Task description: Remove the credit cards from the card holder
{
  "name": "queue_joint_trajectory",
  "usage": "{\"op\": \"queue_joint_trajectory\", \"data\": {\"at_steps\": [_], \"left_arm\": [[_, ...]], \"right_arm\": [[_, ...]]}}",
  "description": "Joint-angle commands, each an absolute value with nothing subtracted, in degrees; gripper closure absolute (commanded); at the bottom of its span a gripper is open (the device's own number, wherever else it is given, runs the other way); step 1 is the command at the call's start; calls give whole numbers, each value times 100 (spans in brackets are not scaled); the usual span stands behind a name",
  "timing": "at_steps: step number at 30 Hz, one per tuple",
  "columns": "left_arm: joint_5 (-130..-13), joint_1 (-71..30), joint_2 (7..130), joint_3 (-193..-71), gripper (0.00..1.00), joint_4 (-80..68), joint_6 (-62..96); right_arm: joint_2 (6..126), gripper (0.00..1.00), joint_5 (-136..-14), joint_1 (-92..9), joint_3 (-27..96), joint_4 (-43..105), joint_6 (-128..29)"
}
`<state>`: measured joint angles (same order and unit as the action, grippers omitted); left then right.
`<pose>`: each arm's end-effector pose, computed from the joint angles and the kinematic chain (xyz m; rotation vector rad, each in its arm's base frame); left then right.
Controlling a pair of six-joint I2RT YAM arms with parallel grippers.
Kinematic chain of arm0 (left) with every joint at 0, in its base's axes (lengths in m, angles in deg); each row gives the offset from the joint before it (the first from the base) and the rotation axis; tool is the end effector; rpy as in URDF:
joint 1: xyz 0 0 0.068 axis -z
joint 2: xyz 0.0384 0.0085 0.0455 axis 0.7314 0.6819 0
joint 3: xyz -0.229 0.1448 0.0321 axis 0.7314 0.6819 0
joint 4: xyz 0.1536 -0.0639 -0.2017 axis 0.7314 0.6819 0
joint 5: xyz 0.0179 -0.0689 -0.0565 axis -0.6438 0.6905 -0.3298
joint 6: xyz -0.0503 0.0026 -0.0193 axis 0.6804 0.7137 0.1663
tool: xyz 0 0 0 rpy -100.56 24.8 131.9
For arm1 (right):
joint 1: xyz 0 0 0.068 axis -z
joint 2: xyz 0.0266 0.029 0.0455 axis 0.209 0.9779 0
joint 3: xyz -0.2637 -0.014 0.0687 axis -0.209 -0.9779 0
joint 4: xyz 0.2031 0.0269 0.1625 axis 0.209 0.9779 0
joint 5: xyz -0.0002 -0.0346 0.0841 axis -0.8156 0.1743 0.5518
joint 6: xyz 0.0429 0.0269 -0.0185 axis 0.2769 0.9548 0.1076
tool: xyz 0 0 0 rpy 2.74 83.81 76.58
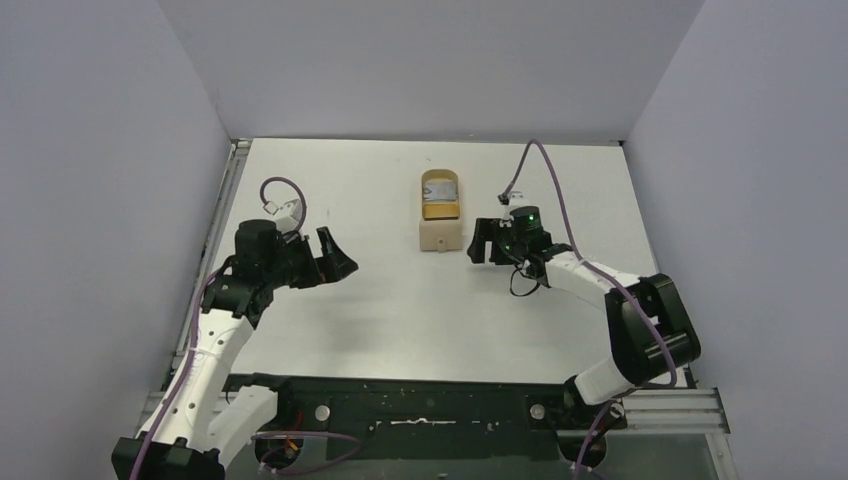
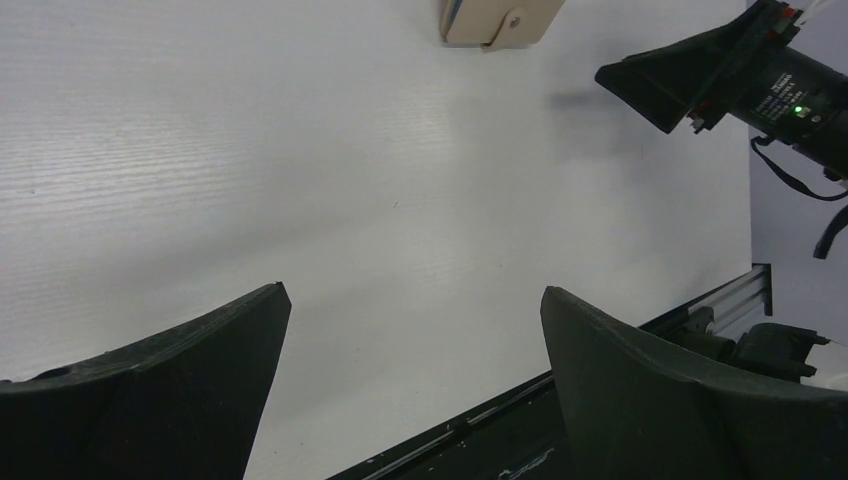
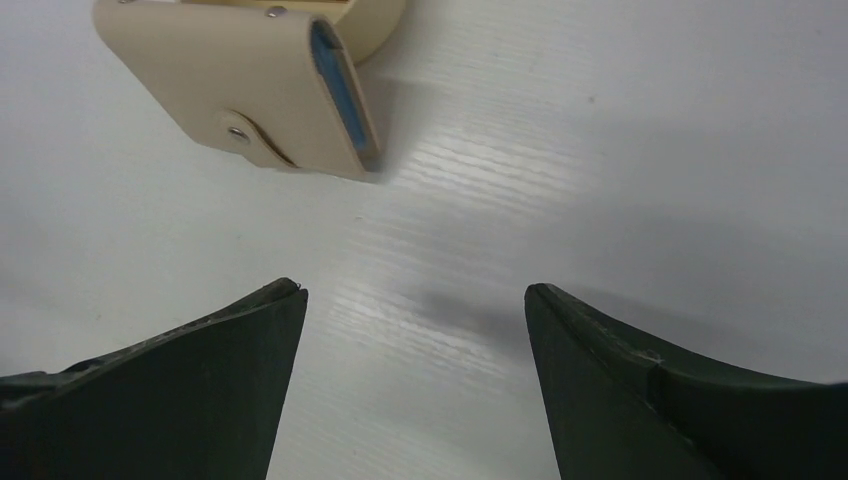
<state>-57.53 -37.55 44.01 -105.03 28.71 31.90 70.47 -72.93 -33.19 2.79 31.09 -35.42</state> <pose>0.1826 -0.0441 0.2869 -0.1186 2.2927 -0.7677 0.2813 0.1150 0.1866 -0.0874 2.3622 0.5631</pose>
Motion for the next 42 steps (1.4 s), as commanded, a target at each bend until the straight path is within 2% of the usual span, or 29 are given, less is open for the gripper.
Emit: {"op": "queue_joint_trajectory", "data": {"at_steps": [1, 7, 18, 24, 29, 31, 33, 34, 42], "left_arm": [[-5527, -3681, 4354, -10485, 3, 2270, 3339], [-5540, -3672, 4339, -10520, 6, 2327, 3296], [-5551, -3673, 4397, -10566, 9, 2383, 3226], [-5542, -3673, 4451, -10590, 11, 2393, 3193], [-5546, -3672, 4444, -10586, 12, 2424, 3179], [-5547, -3672, 4447, -10585, 12, 2431, 3177], [-5534, -3673, 4445, -10585, 12, 2432, 3177], [-5533, -3672, 4444, -10585, 12, 2432, 3180], [-5340, -3613, 4434, -10384, 13, 2107, 3393]], "right_arm": [[7495, 18, -6287, -3364, 526, 1315, -3658], [8269, 22, -5625, -3305, 636, 303, -3543], [9063, 32, -5315, -3125, 820, -689, -3359], [9486, 47, -4843, -3092, 961, -1130, -3162], [9629, 65, -4546, -3081, 1021, -1311, -3011], [9608, 77, -4475, -3079, 1004, -1270, -3020], [9537, 95, -4418, -3073, 973, -1203, -3043], [9494, 100, -4403, -3073, 947, -1159, -3048], [8648, 100, -3855, -3091, 815, -384, -3316]]}}
